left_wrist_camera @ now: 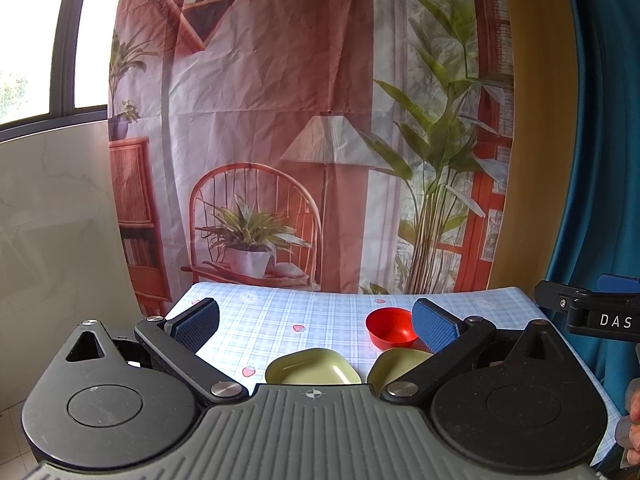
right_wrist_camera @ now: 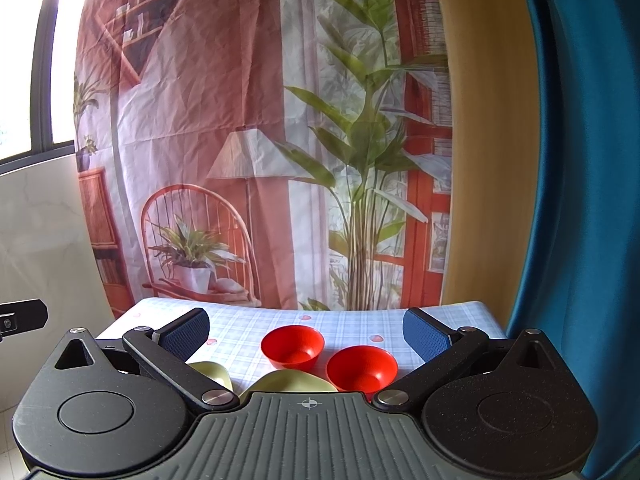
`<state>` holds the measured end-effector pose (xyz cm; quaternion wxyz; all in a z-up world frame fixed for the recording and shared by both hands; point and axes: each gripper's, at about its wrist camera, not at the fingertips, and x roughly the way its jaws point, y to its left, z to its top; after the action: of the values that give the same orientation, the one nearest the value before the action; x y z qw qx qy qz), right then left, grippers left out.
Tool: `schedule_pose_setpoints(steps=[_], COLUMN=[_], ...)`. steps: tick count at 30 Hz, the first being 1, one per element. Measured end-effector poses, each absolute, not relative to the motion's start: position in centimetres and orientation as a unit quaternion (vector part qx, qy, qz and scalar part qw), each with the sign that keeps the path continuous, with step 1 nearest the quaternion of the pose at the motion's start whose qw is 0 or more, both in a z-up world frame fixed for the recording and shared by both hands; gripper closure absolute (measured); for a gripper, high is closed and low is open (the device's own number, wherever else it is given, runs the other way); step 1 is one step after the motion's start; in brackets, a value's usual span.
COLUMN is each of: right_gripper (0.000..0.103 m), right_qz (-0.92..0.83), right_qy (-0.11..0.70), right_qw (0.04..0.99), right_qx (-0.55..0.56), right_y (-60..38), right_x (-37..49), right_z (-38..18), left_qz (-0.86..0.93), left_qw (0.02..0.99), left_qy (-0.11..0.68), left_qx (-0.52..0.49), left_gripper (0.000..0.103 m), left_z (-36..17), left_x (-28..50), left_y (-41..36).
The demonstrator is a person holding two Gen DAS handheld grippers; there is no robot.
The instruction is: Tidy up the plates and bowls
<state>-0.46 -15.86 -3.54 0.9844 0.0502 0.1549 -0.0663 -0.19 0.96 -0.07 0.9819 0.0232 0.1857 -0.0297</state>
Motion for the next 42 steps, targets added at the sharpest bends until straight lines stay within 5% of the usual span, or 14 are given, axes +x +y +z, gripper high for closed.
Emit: schedule_pose_setpoints(steps=[42], right_gripper=[0.0], right_qz=[-0.063], right_qy=[0.157], right_qw=[0.983], right_qx=[0.065], right_y=[-16.09], right_x=[-0.42], right_z=[-3.73], left_qz=[-0.026], left_qw=[0.983], left_qy=[0.181], left_qx=[0.02], left_gripper=[0.0], left_z=[-0.48], left_x=[-0.11], left_y=[1.05])
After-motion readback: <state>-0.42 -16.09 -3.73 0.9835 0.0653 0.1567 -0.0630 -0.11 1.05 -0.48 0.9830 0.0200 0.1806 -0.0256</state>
